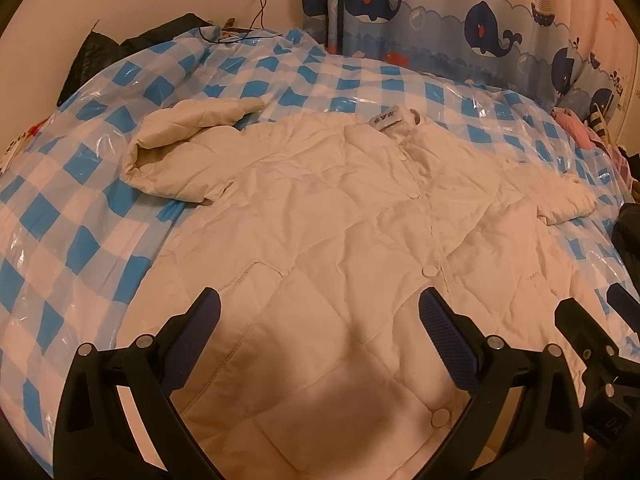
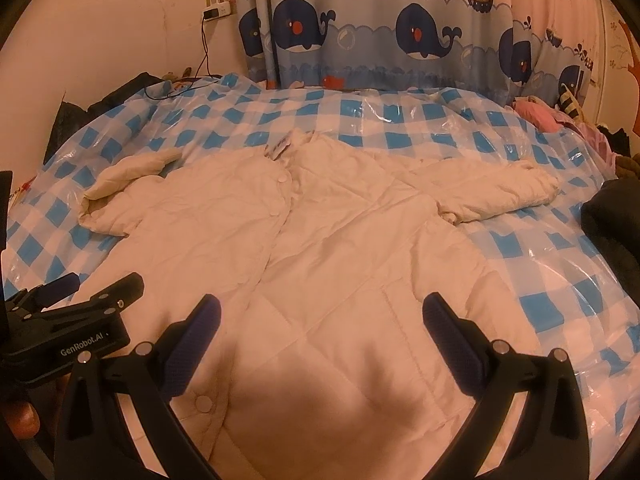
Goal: Fold large clothes
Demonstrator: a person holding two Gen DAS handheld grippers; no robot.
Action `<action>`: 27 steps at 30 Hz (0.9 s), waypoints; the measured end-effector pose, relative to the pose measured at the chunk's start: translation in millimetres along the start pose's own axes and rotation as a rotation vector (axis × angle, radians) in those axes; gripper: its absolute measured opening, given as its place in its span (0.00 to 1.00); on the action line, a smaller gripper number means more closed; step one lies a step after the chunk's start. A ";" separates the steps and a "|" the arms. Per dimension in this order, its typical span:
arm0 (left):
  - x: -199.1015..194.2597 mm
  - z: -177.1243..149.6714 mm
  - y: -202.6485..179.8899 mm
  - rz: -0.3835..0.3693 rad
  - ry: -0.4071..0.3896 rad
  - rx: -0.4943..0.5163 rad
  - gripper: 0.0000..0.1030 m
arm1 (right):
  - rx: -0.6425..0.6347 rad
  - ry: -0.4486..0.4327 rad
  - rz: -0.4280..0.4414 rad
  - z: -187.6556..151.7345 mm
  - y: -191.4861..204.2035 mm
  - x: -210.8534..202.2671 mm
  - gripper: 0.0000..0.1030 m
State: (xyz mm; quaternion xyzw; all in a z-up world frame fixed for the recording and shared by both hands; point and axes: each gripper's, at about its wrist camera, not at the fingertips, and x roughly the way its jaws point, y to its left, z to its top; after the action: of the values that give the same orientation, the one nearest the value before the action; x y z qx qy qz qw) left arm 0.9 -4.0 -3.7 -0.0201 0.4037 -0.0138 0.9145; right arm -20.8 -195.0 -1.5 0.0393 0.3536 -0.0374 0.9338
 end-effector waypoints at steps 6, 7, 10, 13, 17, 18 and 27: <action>0.4 -0.8 -1.8 0.001 0.001 0.005 0.93 | 0.000 0.011 0.006 -1.1 1.0 2.7 0.94; 0.5 -0.8 -1.9 0.002 0.001 0.005 0.93 | 0.000 0.012 0.006 -1.3 1.2 3.0 0.94; 1.0 -1.2 -3.1 0.003 0.003 0.008 0.93 | 0.003 0.017 0.009 -1.7 0.9 3.8 0.94; 1.6 -2.6 -4.6 0.005 0.006 0.012 0.93 | 0.006 0.018 0.014 -2.3 -0.2 4.6 0.94; 1.5 -2.6 -4.4 0.004 0.004 0.011 0.93 | 0.005 0.019 0.015 -2.7 -0.5 4.7 0.94; 1.5 -2.5 -4.4 0.004 0.004 0.011 0.93 | 0.004 0.019 0.015 -2.8 -0.5 4.9 0.94; 1.5 -2.2 -4.2 0.004 0.005 0.011 0.93 | 0.007 0.021 0.018 -2.5 0.4 5.2 0.94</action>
State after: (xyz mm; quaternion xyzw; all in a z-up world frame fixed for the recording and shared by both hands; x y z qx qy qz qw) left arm 0.2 -8.3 -6.1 -0.0140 0.4060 -0.0144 0.9137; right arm -18.5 -194.6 -6.8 0.0462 0.3627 -0.0301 0.9303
